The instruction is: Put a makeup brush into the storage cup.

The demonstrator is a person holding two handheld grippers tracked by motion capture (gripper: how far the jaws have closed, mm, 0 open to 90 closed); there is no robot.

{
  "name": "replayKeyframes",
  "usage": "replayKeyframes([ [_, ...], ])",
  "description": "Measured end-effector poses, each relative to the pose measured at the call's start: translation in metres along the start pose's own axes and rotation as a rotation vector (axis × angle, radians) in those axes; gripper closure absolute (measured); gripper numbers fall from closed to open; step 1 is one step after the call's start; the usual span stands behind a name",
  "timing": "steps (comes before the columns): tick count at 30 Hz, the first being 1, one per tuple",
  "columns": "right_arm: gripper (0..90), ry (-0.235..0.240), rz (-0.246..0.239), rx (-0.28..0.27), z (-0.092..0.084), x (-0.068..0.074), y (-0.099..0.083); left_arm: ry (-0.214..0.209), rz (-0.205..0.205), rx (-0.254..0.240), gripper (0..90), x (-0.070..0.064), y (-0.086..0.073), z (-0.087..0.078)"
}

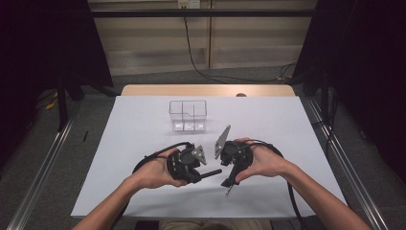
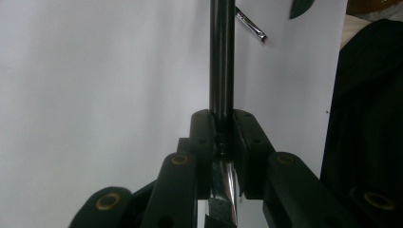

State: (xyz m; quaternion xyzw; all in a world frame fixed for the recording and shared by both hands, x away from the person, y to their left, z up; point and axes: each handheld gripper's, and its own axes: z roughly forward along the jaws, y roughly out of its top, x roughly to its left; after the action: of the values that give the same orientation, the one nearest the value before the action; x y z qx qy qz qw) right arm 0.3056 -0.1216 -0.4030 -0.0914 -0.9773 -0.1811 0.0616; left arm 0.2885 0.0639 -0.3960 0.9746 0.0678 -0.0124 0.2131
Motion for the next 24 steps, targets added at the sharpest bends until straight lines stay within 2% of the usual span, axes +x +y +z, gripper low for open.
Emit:
replayKeyframes([
  [4, 38.0, 0.014, -0.020, 0.005, 0.0031, 0.0001, 0.0026, -0.001, -0.020, -0.009, 79.5, -0.0014, 0.0002, 0.0023],
  [7, 44.2, 0.014, -0.023, 0.008, 0.0046, -0.0004, 0.0033, -0.004, -0.005, 0.001, 79.4, -0.0010, 0.0011, 0.0027],
  [11, 51.4, 0.020, -0.040, -0.001, 0.0041, -0.0011, 0.0039, -0.002, -0.009, 0.002, 79.5, -0.0026, 0.0016, 0.0052],
  [12, 53.4, 0.016, -0.048, -0.005, 0.0041, -0.0016, 0.0039, -0.008, 0.005, 0.008, 79.5, -0.0020, 0.0020, 0.0056],
  [13, 54.3, 0.019, -0.050, -0.004, 0.0040, -0.0016, 0.0039, -0.008, -0.009, 0.001, 79.5, -0.0030, 0.0020, 0.0066],
  [14, 55.4, 0.019, -0.037, -0.001, 0.0034, -0.0011, 0.0041, -0.008, 0.003, 0.009, 79.5, -0.0025, 0.0023, 0.0067],
  [16, 57.2, 0.023, -0.044, -0.002, 0.0036, -0.0018, 0.0042, -0.007, -0.008, 0.002, 79.5, -0.0033, 0.0025, 0.0078],
  [18, 60.8, 0.022, -0.045, -0.008, 0.0030, -0.0020, 0.0042, -0.006, -0.007, 0.002, 79.4, -0.0033, 0.0027, 0.0080],
  [22, 62.4, 0.028, -0.054, -0.006, 0.0042, -0.0022, 0.0049, -0.012, -0.004, 0.000, 79.4, -0.0033, 0.0030, 0.0084],
  [24, 62.4, 0.034, -0.055, -0.009, 0.0050, -0.0023, 0.0055, -0.012, 0.014, 0.016, 79.5, -0.0026, 0.0033, 0.0078],
])
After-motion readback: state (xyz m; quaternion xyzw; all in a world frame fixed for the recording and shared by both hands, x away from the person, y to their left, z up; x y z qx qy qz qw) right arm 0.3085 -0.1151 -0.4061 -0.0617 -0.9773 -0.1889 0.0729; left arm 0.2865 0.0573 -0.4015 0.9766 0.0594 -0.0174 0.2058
